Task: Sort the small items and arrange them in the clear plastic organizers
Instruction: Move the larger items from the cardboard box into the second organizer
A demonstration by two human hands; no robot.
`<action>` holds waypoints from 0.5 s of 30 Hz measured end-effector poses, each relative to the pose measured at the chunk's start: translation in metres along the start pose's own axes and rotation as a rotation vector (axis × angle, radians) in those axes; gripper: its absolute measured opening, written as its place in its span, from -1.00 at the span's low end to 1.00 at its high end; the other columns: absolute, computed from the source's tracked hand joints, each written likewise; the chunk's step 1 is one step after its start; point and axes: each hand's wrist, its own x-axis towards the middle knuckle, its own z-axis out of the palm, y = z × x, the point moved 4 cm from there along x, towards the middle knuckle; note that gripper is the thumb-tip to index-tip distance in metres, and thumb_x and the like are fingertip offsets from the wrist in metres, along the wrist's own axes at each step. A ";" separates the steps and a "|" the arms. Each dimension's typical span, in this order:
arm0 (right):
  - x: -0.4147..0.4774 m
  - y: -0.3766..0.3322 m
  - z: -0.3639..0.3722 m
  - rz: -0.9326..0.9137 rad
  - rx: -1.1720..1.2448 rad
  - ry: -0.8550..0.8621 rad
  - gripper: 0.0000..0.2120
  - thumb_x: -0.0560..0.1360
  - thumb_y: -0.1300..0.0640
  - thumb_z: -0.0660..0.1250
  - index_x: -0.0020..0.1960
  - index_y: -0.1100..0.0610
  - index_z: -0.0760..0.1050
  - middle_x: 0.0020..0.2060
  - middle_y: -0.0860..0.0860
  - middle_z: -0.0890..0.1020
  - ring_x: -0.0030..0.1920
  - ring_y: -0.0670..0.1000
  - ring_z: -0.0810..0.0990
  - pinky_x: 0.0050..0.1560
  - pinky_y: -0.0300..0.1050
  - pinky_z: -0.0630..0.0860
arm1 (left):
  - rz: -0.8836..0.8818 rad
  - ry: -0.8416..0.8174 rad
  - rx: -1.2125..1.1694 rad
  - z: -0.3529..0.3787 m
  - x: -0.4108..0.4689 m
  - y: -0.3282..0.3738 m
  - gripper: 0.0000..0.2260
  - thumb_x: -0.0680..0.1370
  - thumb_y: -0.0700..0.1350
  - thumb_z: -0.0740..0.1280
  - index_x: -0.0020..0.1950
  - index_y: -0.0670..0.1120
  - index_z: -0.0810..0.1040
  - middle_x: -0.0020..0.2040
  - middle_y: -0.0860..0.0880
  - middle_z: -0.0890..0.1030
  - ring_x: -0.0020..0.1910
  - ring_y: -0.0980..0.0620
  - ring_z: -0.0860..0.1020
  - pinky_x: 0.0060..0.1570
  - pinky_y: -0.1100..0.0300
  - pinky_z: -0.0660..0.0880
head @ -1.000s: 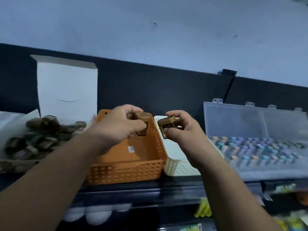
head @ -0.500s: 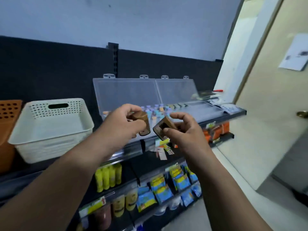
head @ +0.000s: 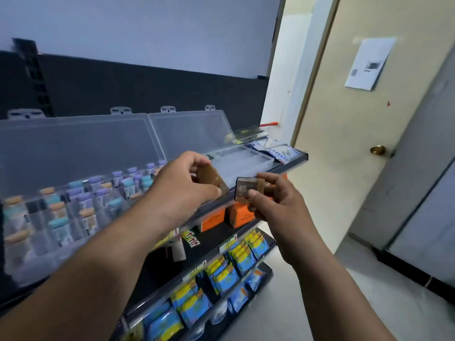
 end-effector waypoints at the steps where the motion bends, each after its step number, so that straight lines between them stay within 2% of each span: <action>1: 0.017 0.002 -0.003 0.000 -0.013 0.011 -0.71 0.48 0.20 0.40 0.15 -0.07 0.51 0.01 0.09 0.63 -0.11 0.08 0.62 -0.09 -0.04 0.57 | 0.000 -0.002 -0.006 0.003 0.016 0.001 -0.63 0.38 -0.15 0.51 0.10 0.09 0.50 0.02 0.11 0.55 -0.04 0.13 0.53 -0.15 0.24 0.44; 4: 0.065 0.006 -0.007 0.013 -0.058 0.002 -0.64 0.44 0.19 0.35 0.19 -0.07 0.50 0.08 0.06 0.62 -0.06 0.13 0.64 -0.01 0.04 0.56 | -0.011 0.011 -0.013 0.008 0.059 0.003 -0.65 0.38 -0.15 0.51 0.07 0.09 0.50 -0.01 0.13 0.54 -0.05 0.12 0.53 -0.16 0.17 0.48; 7: 0.107 0.009 -0.013 0.007 -0.077 -0.008 -0.62 0.52 0.27 0.28 0.29 -0.02 0.46 0.10 0.02 0.62 -0.11 0.03 0.67 0.02 0.00 0.60 | -0.024 0.018 0.054 0.011 0.095 0.001 -0.66 0.41 -0.16 0.48 0.08 0.11 0.48 -0.03 0.19 0.52 -0.08 0.14 0.53 -0.15 0.12 0.53; 11: 0.151 0.020 -0.018 -0.021 -0.158 0.000 -0.60 0.51 0.22 0.32 0.29 -0.10 0.45 0.09 -0.06 0.62 -0.08 0.06 0.67 0.04 0.08 0.59 | -0.050 0.053 0.186 0.015 0.137 -0.002 -0.65 0.39 -0.14 0.45 0.09 0.13 0.46 -0.04 0.16 0.52 -0.14 0.12 0.55 -0.15 0.13 0.53; 13: 0.173 0.025 -0.023 -0.037 -0.192 -0.002 -0.63 0.52 0.21 0.33 0.22 -0.14 0.45 0.05 -0.11 0.61 -0.07 0.01 0.63 -0.05 -0.01 0.58 | -0.065 0.076 0.216 0.019 0.155 -0.003 -0.64 0.38 -0.14 0.45 0.09 0.11 0.45 -0.04 0.10 0.54 -0.17 0.04 0.58 -0.15 0.07 0.57; 15: 0.196 0.029 -0.027 -0.055 -0.214 0.000 -0.67 0.53 0.21 0.33 0.17 -0.17 0.42 -0.02 -0.19 0.58 -0.11 -0.17 0.57 -0.19 -0.22 0.47 | -0.071 0.083 0.238 0.025 0.172 -0.003 -0.65 0.38 -0.13 0.45 0.09 0.11 0.45 -0.03 0.08 0.54 -0.18 0.01 0.59 -0.21 0.03 0.60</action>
